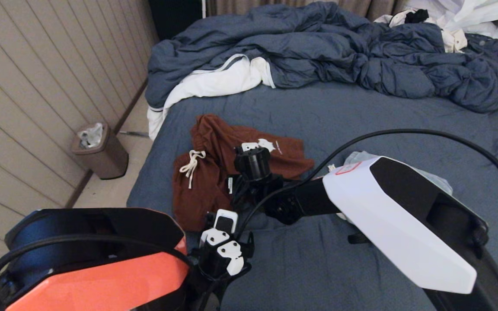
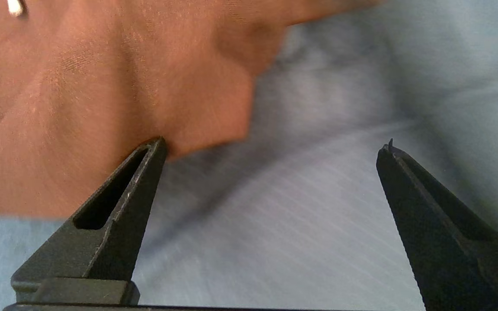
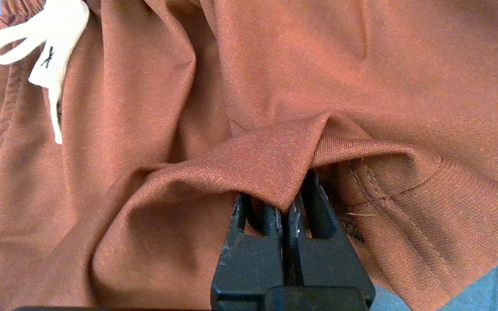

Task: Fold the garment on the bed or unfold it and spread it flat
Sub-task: Unford the brown shorts

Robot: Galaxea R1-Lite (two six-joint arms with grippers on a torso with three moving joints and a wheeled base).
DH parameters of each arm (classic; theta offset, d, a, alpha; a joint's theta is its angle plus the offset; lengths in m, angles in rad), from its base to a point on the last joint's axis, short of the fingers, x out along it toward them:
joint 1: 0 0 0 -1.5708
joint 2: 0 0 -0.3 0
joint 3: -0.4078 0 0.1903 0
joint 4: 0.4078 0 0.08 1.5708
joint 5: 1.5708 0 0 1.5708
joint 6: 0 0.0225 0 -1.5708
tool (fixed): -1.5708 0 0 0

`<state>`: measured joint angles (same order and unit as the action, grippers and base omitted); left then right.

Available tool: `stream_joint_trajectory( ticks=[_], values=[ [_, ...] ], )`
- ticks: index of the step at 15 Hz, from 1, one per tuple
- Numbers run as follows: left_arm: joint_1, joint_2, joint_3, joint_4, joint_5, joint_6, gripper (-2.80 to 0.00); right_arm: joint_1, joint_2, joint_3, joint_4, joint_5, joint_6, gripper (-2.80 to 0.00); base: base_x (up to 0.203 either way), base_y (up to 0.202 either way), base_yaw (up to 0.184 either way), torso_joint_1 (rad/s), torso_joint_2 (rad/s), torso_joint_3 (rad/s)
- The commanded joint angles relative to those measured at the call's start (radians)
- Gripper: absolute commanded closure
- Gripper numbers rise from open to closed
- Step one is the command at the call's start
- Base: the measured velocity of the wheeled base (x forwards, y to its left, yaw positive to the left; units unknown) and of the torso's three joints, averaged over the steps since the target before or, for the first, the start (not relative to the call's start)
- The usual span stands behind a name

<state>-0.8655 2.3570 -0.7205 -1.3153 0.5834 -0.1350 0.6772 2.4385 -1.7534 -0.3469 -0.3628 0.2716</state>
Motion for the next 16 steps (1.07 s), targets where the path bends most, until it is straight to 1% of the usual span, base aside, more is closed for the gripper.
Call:
stream_joint_trajectory(
  ticks=[1, 3, 5, 6, 9, 10, 11, 14, 16],
  values=[
    [0.059, 0.054, -0.061, -0.003, 0.003, 0.001, -2.80, 0.000, -0.004, 0.002, -0.003, -0.001, 0.001, 0.00, 0.000, 0.000, 0.000, 0.000, 0.00, 0.000],
    [0.113, 0.058, -0.115, 0.024, 0.000, 0.004, -2.80, 0.002, -0.005, 0.004, -0.003, -0.002, 0.001, 0.00, 0.000, 0.000, 0.000, 0.000, 0.00, 0.000],
    [0.145, 0.069, -0.155, 0.031, 0.001, 0.005, -2.80, 0.001, -0.006, 0.005, -0.003, -0.002, 0.001, 0.00, 0.000, 0.000, 0.000, 0.000, 0.00, 0.000],
    [0.155, 0.063, -0.166, 0.035, 0.002, 0.005, -2.80, 0.002, -0.006, 0.006, -0.003, -0.001, 0.001, 0.00, 0.000, 0.000, 0.000, 0.000, 0.00, 0.000],
    [0.156, 0.054, -0.195, 0.050, 0.007, 0.006, -2.80, 0.002, -0.006, 0.008, -0.003, -0.002, 0.001, 0.00, 0.000, 0.000, 0.000, 0.000, 0.00, 0.000],
    [0.155, 0.056, -0.198, 0.059, 0.007, 0.006, -1.81, 0.002, -0.006, 0.008, -0.003, -0.001, 0.001, 0.00, 0.000, 0.000, 0.000, 0.000, 0.00, 0.000],
    [0.155, 0.054, -0.200, 0.061, 0.009, 0.006, 0.00, 0.002, -0.006, 0.008, -0.003, -0.001, 0.001, 0.00, 0.000, 0.000, 0.000, 0.000, 0.00, 0.000],
    [0.155, 0.046, -0.192, 0.057, 0.008, 0.006, 0.00, 0.002, -0.007, 0.009, -0.003, -0.001, 0.001, 0.00, 0.000, 0.000, 0.000, 0.000, 0.00, 0.000],
    [0.144, 0.014, -0.157, 0.052, 0.008, 0.005, 0.00, 0.001, -0.012, 0.012, -0.003, -0.002, 0.001, 0.00, 0.000, 0.000, 0.000, 0.000, 0.00, 0.000]
  ],
)
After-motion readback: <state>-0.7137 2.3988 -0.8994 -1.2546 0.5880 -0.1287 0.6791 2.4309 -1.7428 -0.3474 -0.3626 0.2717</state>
